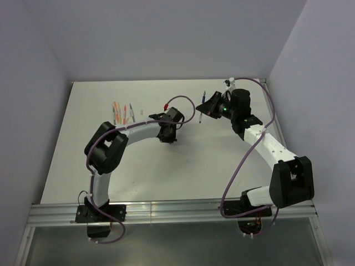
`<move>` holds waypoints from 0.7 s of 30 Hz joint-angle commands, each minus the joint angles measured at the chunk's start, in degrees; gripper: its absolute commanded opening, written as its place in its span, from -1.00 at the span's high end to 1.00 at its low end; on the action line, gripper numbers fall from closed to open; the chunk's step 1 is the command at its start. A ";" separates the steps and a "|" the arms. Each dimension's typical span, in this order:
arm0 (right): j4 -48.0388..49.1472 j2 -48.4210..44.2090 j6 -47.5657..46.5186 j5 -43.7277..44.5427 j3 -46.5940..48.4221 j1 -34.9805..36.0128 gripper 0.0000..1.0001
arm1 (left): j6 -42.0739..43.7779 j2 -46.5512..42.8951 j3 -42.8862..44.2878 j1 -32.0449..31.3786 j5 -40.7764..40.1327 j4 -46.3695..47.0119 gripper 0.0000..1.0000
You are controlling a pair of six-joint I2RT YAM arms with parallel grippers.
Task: Insert the pens into the pen caps
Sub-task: Move the pen cap to the center of the board.
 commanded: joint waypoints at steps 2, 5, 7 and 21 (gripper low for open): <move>2.37 -2.50 -0.07 -0.08 -0.34 -0.56 1.00 | -1.94 2.20 0.10 -0.08 -4.44 -0.27 0.99; 2.28 -2.59 -0.16 0.01 -0.34 -0.56 1.00 | -2.73 2.47 0.02 0.27 -5.76 -0.89 0.99; 2.28 -2.59 -0.16 0.01 -0.34 -0.56 1.00 | -2.91 1.94 -0.77 0.88 -5.93 -0.63 0.99; 2.28 -2.76 -0.25 0.10 -0.52 -0.56 1.00 | -1.77 1.06 -2.45 3.70 -6.64 -0.62 0.99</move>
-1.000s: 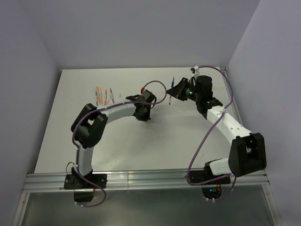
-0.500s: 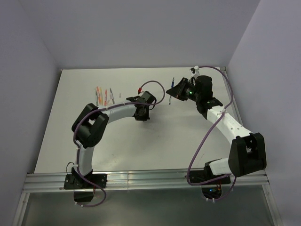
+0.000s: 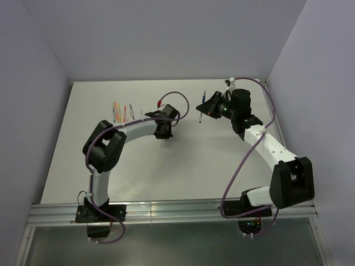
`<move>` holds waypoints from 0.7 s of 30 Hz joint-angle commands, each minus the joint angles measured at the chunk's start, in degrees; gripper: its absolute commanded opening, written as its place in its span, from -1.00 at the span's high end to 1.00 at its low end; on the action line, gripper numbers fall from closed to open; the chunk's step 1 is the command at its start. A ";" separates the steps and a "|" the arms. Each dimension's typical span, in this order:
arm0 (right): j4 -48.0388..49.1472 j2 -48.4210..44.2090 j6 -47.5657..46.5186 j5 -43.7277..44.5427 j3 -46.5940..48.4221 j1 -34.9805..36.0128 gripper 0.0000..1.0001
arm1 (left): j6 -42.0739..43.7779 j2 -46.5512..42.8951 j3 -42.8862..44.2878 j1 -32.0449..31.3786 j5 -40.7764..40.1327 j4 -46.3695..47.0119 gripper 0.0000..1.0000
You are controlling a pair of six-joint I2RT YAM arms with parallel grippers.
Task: Insert the pens into the pen caps
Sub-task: Move the pen cap to the center of the board.
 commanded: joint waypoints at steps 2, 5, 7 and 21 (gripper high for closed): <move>2.48 -2.46 -0.16 -0.08 -0.49 -0.56 1.00 | 0.40 0.71 -2.01 0.94 -2.44 -2.33 0.99; 2.39 -2.28 -0.16 0.01 -0.41 -0.56 1.00 | 0.49 0.71 -2.18 1.64 -2.44 -2.42 0.99; 2.39 -2.37 -0.25 0.01 -0.49 -0.56 1.00 | 0.75 0.53 -2.53 2.00 -2.27 -2.59 0.99; 2.74 -2.02 0.01 -0.25 -0.67 -0.65 1.00 | 1.10 -2.10 -4.73 3.14 -2.71 -3.03 0.99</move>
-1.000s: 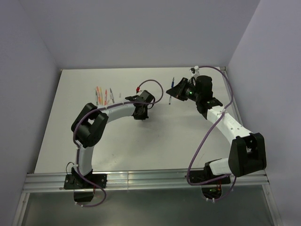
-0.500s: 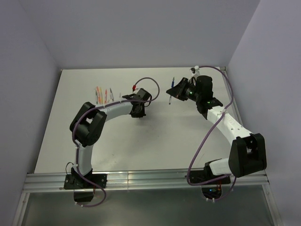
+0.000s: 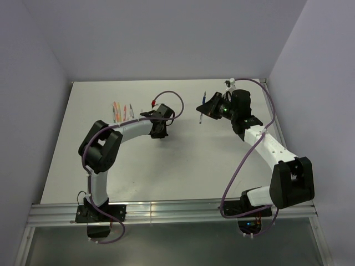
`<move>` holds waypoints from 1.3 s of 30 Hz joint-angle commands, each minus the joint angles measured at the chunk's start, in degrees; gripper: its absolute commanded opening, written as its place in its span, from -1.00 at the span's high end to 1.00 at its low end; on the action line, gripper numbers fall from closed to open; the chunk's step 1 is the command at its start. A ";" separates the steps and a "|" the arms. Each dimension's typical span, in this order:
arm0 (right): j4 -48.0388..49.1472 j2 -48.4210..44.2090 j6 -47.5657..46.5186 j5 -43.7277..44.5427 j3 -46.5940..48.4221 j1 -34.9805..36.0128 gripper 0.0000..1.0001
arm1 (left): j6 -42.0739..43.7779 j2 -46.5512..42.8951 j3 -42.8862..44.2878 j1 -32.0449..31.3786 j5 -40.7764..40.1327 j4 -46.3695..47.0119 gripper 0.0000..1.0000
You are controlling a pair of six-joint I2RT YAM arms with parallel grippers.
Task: Insert the pens into the pen caps
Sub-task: Move the pen cap to the center of the board.
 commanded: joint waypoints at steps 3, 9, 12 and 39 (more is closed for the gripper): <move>2.59 -1.89 -0.07 -0.14 -0.21 -0.49 1.00 | 0.93 -0.07 -1.72 1.06 -1.39 -3.99 0.99; 2.77 -1.71 0.01 -0.14 -0.21 -0.49 1.00 | 0.75 0.72 -0.58 2.21 -1.57 -4.08 0.99; 2.68 -1.89 -0.16 -0.15 -0.12 -0.41 1.00 | 1.02 0.98 0.13 2.73 -1.84 -4.34 0.99; 2.33 -1.80 -0.43 0.03 0.14 -0.49 1.00 | 2.69 4.94 9.27 5.11 -2.01 -6.54 0.88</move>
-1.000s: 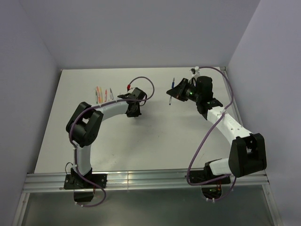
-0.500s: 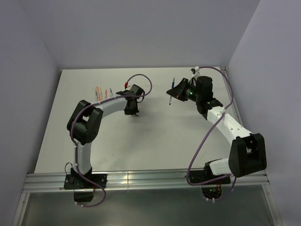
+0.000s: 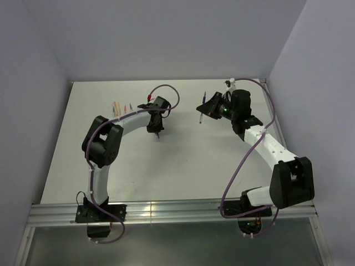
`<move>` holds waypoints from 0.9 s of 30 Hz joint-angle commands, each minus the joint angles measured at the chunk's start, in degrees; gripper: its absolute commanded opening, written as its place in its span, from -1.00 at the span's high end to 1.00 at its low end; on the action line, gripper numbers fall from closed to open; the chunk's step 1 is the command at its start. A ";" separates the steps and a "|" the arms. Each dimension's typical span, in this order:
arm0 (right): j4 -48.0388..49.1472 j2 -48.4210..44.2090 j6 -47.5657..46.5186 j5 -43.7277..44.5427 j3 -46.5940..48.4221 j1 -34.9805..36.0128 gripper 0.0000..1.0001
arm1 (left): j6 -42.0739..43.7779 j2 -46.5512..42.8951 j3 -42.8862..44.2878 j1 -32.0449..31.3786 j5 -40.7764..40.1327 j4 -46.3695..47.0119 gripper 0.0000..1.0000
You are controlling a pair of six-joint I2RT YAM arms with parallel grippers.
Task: Insert the pens into the pen caps
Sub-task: Move the pen cap to the center of the board, then insert the pen cap onto the pen.
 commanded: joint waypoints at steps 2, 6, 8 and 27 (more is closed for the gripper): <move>2.00 -1.80 -0.43 -0.08 0.27 -0.45 1.00 | 0.30 -0.94 0.70 0.69 -1.84 -0.51 0.79; 2.00 -2.06 -0.43 -0.17 0.36 -0.45 1.00 | 0.22 -3.40 0.35 0.69 -3.77 -0.60 0.45; 2.09 -2.15 -0.34 -0.17 0.27 -0.45 1.00 | 0.04 -4.98 0.09 0.61 -4.12 -0.34 0.37; 2.09 -3.12 -0.16 -0.43 0.01 -0.63 1.00 | 1.36 -0.77 6.24 -4.14 -5.62 -3.67 0.17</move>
